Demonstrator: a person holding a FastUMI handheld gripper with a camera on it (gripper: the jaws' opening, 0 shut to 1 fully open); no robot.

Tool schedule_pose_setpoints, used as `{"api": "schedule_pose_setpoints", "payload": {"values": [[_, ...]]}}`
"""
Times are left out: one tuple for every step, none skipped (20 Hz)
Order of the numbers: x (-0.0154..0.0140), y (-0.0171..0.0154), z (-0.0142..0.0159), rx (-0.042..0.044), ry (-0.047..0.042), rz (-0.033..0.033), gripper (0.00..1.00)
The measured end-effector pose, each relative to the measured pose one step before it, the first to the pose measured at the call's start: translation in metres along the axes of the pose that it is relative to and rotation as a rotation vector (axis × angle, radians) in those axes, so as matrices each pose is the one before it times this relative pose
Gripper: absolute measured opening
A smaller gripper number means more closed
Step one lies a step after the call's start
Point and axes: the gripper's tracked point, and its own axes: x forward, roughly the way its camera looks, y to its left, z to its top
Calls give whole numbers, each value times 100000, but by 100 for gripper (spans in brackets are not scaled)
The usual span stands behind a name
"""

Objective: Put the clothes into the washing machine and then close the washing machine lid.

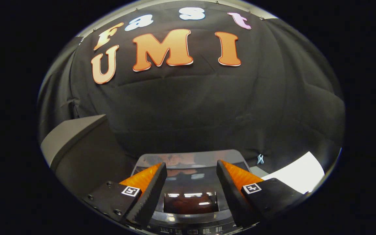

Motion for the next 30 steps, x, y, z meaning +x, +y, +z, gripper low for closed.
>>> {"api": "schedule_pose_setpoints", "payload": {"values": [[-17,41,-918,112,1724,383,99],[-171,-91,-894,-479,1144,-242,99],[-18,-42,-774,-510,1239,-127,99],[-31,-133,-770,192,1506,124,99],[13,48,-750,865,1228,284,99],[-35,11,-793,724,1190,243,99],[-21,61,-874,347,1385,68,99],[132,6,-895,-583,1582,98,99],[37,-10,-838,-323,1578,-128,99],[-39,80,-801,370,1719,556,99],[-42,124,-440,903,1062,610,99],[-198,11,-274,1076,610,569,99],[-175,127,-10,1001,-63,521,99],[-133,-136,165,715,79,-363,99],[-284,47,412,431,-734,-24,99],[-779,137,620,502,-1530,280,99],[-807,131,730,281,-1565,461,99],[-947,44,759,122,-2150,66,99],[-861,-17,1061,-136,-2440,-80,99],[-926,20,1087,32,-2436,188,99],[-906,150,1260,288,-2796,243,98],[-949,135,1333,247,-2812,470,98],[-839,56,1257,-365,-2409,-37,98],[-982,-138,1259,-643,-2633,-445,98],[-876,163,1451,-224,-2870,479,98],[-1104,214,1510,-289,-2838,589,98],[-998,131,1598,-472,-3111,34,98],[-1136,-49,1553,-893,-3105,579,98],[-1069,-34,1641,-1414,-2990,-529,98],[-1294,28,1715,-1563,-3053,-257,98]]}}
